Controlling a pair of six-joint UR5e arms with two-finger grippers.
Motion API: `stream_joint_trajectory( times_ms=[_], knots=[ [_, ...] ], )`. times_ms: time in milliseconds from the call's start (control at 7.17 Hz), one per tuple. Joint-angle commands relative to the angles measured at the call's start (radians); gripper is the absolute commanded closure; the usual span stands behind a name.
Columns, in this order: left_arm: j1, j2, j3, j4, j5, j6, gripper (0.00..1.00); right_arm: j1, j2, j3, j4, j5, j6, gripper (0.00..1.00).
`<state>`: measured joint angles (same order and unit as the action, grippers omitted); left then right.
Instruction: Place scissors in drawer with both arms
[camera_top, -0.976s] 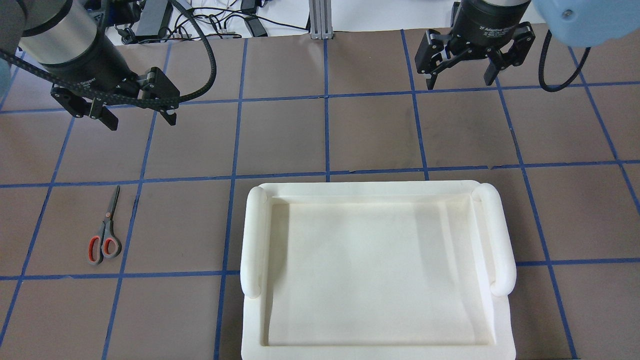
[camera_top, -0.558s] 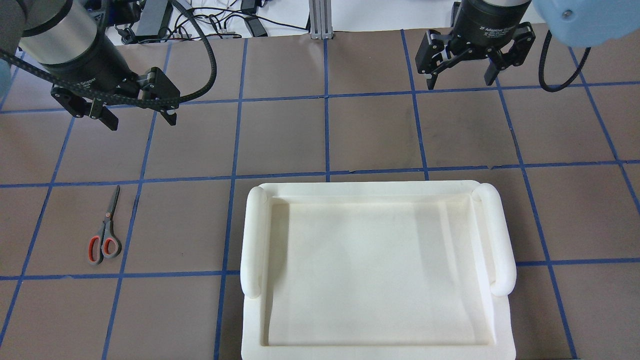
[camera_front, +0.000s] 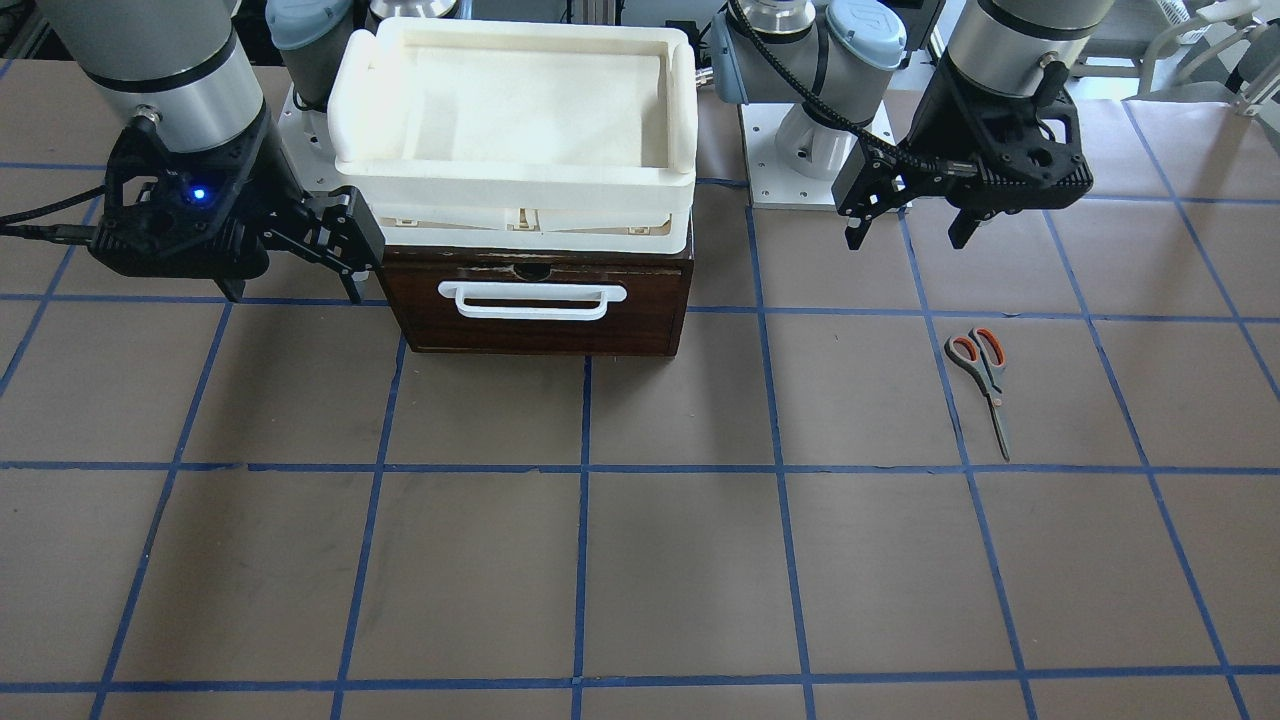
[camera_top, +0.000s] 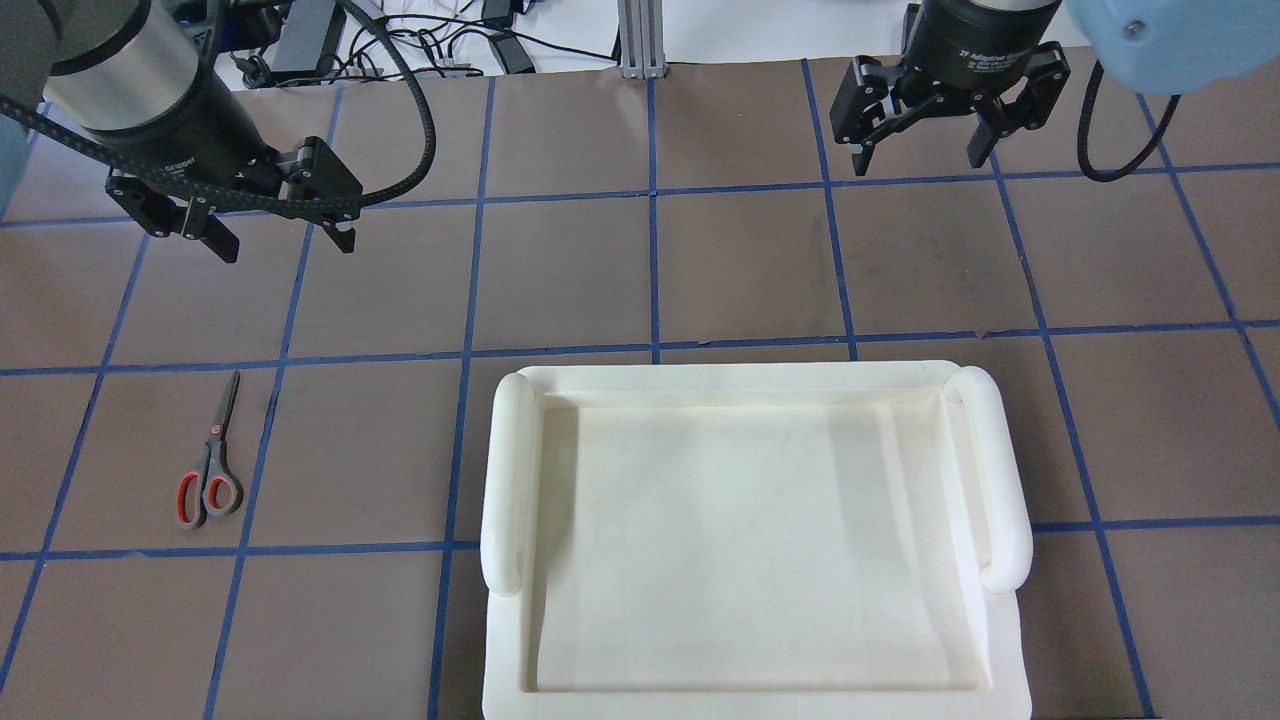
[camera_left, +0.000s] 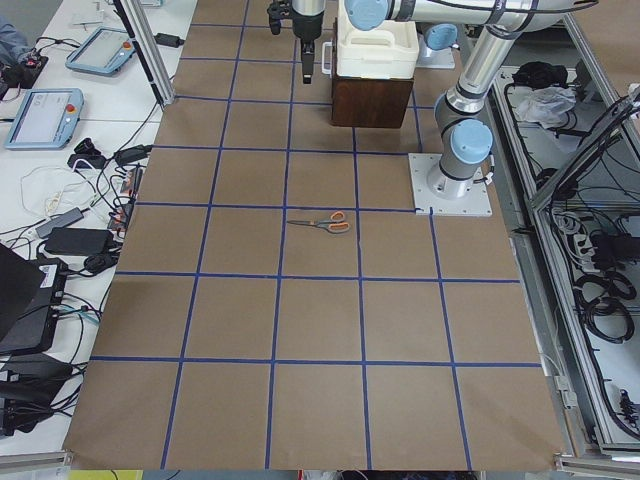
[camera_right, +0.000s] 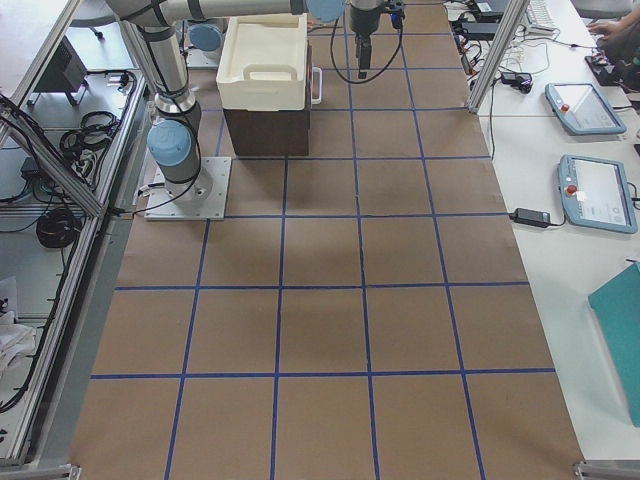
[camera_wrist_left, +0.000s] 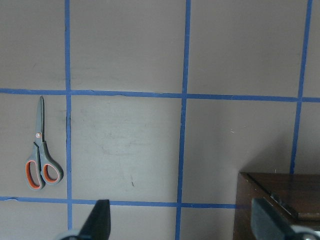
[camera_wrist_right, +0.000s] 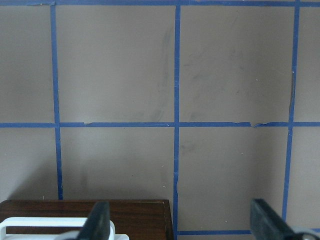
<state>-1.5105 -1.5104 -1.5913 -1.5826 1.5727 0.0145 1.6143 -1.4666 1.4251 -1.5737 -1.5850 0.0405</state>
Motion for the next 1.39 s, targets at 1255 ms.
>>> stream_joint_trajectory(
  times_ms=[1255],
  knots=[
    [0.355,-0.269,-0.325,0.384,0.123,0.3,0.07,0.258,0.212,0.008,-0.043,0.008,1.448,0.0]
  ],
)
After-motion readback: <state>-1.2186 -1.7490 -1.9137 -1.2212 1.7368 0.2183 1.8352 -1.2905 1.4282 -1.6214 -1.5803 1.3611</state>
